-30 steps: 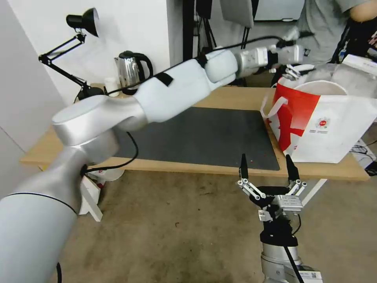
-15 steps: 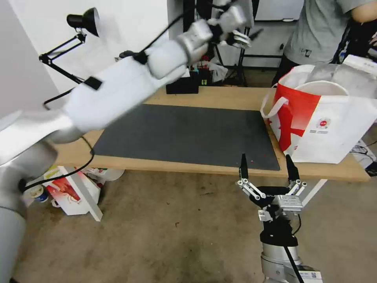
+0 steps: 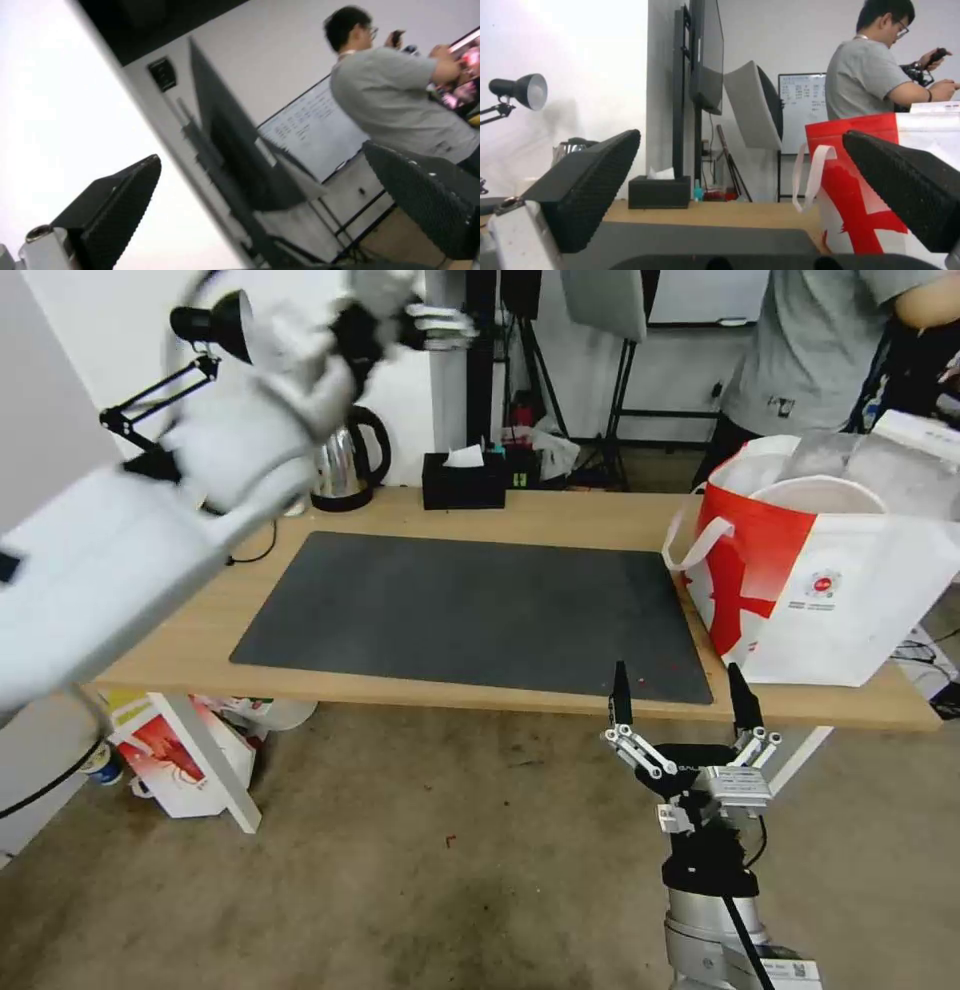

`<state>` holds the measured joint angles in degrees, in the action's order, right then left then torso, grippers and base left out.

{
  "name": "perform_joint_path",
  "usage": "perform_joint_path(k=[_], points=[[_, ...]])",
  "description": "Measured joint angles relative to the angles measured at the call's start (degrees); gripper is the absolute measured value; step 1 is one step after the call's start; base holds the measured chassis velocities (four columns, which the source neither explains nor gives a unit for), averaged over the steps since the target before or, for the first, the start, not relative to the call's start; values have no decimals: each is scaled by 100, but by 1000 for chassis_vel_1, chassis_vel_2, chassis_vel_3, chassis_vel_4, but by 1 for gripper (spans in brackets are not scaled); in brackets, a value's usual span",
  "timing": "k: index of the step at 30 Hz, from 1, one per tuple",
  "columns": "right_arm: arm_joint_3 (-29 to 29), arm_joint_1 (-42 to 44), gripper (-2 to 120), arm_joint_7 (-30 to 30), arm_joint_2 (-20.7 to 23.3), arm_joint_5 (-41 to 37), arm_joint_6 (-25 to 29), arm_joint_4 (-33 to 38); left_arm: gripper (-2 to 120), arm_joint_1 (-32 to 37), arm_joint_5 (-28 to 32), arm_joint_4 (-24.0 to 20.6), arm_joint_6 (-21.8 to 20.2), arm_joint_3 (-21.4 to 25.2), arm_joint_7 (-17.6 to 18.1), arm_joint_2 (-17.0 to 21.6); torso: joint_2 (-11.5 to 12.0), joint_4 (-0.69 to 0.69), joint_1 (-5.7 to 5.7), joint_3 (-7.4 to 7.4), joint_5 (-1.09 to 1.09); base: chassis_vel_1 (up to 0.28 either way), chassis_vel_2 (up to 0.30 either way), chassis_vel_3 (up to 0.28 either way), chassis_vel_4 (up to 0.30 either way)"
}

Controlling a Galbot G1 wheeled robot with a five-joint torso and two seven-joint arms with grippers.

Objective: Pick up the trash from the table and place it into the takeout bag.

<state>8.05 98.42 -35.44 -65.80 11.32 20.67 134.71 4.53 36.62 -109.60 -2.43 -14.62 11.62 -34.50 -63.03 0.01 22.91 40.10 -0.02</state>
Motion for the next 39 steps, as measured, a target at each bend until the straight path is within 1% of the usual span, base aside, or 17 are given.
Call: perform_joint_path(k=[3,4,7,8,9,10,12,13,17,18,21,27,30,31,34,35,39], points=[[0,0,100,0,0,0,0,0,100,1160,-4,-449,1,1081,214,249,0,-1,0,0,1,0,0,0,0],[0,0,100,0,0,0,0,0,100,1160,-4,-449,1,1081,214,249,0,-1,0,0,1,0,0,0,0],[0,0,100,0,-1,0,0,0,100,2537,-85,-841,-14,2257,389,322,-1,1,-1,0,1,0,0,0,0],[0,0,100,0,-1,0,0,0,100,2537,-85,-841,-14,2257,389,322,-1,1,-1,0,1,0,0,0,0],[0,0,100,0,0,0,0,0,100,3009,-153,-959,-14,2635,448,310,0,1,0,0,-1,0,0,0,0],[0,0,100,0,0,0,0,0,100,3260,-192,-1017,-11,2843,491,269,0,3,0,0,-1,0,0,0,0],[0,0,100,0,0,0,0,0,100,3812,-304,-1174,-8,3363,580,58,0,-6,0,0,0,0,0,0,0],[0,0,100,0,0,0,0,0,100,3812,-304,-1174,-8,3363,580,58,0,-6,0,0,0,0,0,0,0],[0,0,100,0,0,0,0,0,100,4792,-485,-1603,-17,4282,643,-326,0,0,0,0,1,0,0,0,0],[0,0,100,0,0,0,0,0,100,4792,-485,-1603,-17,4282,643,-326,0,0,0,0,1,0,0,0,0],[0,0,100,0,0,0,0,0,100,5527,-638,-1972,-26,4822,632,-661,-1,-1,0,0,1,0,0,0,0],[0,0,100,0,-1,0,0,0,100,6336,-882,-2442,-20,5292,555,-1089,0,-3,1,0,3,0,0,0,0],[1,0,100,0,0,0,0,0,100,7158,-1185,-2786,43,5639,454,-1572,0,-1,1,0,2,0,0,0,0],[1,0,100,0,0,0,0,0,100,7158,-1185,-2786,43,5639,454,-1572,0,-1,1,0,2,0,0,0,0],[0,0,100,0,0,0,0,0,100,7947,-1533,-3100,227,5906,327,-2241,-1,0,0,0,2,0,0,0,0],[0,0,100,0,0,0,0,0,100,7947,-1533,-3100,227,5906,327,-2241,-1,0,0,0,2,0,0,0,0],[0,0,100,0,0,0,0,0,100,8390,-1660,-3267,380,5934,301,-2675,0,-1,0,0,2,0,0,0,0]])
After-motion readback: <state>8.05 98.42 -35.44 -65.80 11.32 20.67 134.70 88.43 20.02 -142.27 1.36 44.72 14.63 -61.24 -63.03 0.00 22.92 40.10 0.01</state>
